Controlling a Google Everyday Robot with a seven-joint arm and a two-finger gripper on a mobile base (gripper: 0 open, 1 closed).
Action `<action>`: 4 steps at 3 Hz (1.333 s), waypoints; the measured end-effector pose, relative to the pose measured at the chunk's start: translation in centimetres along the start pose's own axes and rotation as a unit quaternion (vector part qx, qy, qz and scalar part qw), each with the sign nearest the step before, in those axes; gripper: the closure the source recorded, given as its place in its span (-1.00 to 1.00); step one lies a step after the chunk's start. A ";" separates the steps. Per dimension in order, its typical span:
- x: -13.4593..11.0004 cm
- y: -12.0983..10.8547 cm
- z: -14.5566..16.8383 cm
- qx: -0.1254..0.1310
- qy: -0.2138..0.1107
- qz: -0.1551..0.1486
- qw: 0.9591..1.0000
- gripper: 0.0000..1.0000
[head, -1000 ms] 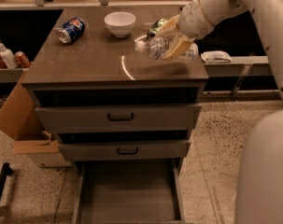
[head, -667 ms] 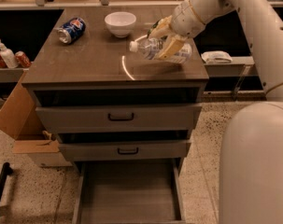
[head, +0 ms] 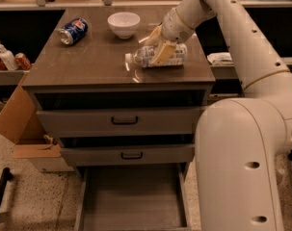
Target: Pick blue plastic bottle from bottom drawer and place on counter
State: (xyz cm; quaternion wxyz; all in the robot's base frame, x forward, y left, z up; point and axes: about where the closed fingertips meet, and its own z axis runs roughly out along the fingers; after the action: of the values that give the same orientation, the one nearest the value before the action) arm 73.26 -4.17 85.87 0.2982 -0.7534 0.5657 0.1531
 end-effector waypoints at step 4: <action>0.3 -1.7 0.6 0.007 0.009 0.011 1.000 -1.00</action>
Offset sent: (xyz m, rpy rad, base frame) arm 0.0139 -0.0032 -0.0048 -0.0321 0.0424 -0.0101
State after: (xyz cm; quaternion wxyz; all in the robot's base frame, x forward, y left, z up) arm 75.00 -3.75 85.68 0.2968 -0.7466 0.5775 0.1449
